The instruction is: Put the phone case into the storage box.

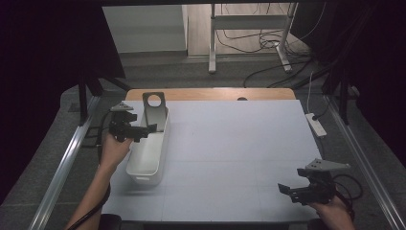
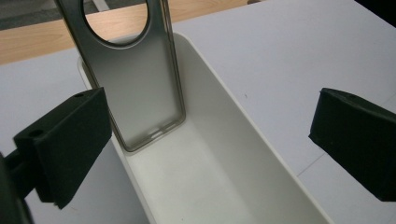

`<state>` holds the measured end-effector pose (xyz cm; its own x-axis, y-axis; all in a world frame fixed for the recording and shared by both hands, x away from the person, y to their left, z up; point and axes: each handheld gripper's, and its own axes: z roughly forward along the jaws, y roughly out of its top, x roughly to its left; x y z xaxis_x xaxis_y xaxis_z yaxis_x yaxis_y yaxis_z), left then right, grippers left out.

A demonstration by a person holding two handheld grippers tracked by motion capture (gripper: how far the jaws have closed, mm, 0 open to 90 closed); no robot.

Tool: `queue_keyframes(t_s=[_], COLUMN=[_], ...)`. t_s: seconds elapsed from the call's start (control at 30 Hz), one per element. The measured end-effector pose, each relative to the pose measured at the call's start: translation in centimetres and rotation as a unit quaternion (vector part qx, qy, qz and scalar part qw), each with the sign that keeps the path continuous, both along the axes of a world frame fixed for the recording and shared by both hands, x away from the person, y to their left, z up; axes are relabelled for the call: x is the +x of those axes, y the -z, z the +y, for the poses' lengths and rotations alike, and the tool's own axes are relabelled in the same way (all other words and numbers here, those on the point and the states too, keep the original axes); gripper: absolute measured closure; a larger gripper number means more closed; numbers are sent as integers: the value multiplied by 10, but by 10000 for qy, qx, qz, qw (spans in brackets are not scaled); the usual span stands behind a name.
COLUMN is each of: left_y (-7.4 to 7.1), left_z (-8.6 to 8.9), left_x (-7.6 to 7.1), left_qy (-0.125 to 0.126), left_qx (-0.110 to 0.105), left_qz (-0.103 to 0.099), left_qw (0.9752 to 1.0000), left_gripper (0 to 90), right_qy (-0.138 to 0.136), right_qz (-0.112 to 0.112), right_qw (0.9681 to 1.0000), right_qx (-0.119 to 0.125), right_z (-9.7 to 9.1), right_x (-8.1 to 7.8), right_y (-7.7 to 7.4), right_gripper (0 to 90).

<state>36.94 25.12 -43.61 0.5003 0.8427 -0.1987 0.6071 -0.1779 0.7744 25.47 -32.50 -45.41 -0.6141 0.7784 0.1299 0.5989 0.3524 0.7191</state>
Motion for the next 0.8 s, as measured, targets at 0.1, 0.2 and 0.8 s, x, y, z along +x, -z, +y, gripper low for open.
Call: queue_keyframes(t_s=[0.1,0.2,0.8], left_y=[0,0,-2], left_z=[0,0,0], left_x=[-3,-5,-26], left_qy=[19,27,51], left_qx=[26,37,2], left_qz=[32,35,56], left_qw=[10000,10000,10000], left_gripper=[2,2,7], right_qy=[-5,-7,-11], right_qz=[-3,-6,-6], right_qw=[10000,10000,10000], right_qx=[-1,-1,-24], right_z=[0,0,0], right_x=[0,0,0], right_y=[0,0,0], right_gripper=[27,27,27])
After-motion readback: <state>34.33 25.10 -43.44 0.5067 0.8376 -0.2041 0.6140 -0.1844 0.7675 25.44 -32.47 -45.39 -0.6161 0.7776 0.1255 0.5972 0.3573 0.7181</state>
